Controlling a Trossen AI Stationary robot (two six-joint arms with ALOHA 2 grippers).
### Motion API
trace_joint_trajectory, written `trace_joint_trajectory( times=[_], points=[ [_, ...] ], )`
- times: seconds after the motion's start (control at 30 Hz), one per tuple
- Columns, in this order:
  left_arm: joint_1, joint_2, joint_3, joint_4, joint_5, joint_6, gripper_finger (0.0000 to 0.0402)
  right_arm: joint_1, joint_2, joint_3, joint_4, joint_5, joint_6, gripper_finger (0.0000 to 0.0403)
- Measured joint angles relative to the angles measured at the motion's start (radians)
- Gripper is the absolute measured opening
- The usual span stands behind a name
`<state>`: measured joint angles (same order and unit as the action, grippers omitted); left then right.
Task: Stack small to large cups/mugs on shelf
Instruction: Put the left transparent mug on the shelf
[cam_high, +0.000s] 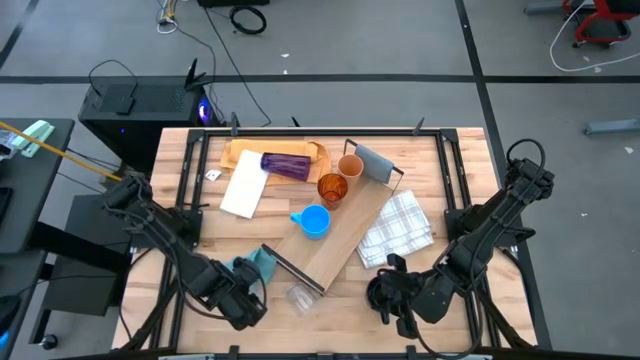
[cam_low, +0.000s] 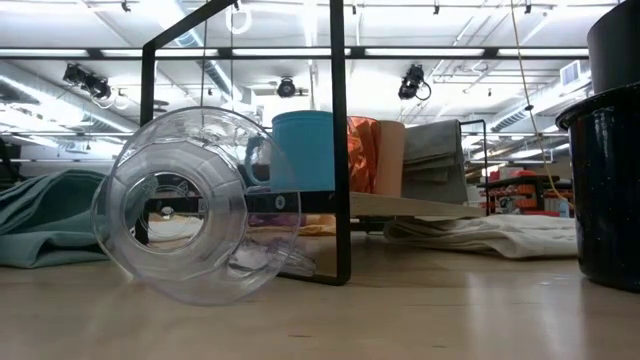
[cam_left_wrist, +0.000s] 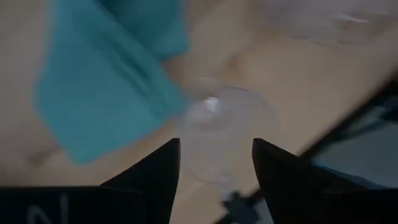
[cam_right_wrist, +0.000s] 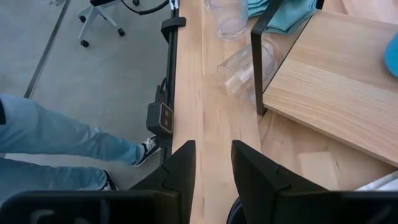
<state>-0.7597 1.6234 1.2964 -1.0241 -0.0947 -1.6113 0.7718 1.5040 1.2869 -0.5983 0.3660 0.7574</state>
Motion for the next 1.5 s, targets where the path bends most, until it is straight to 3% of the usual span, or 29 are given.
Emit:
trace_joint_trajectory(
  times=[0.47, 1.5],
  points=[
    [0.000, 0.000, -0.027, -0.051, 0.071, 0.105, 0.0196, -0.006, 0.000, 0.000, 0.000, 0.000, 0.001, 0.0111],
    [0.019, 0.000, -0.044, -0.007, 0.074, -0.001, 0.0169, -0.006, 0.000, 0.000, 0.000, 0.000, 0.003, 0.0111]
  ],
)
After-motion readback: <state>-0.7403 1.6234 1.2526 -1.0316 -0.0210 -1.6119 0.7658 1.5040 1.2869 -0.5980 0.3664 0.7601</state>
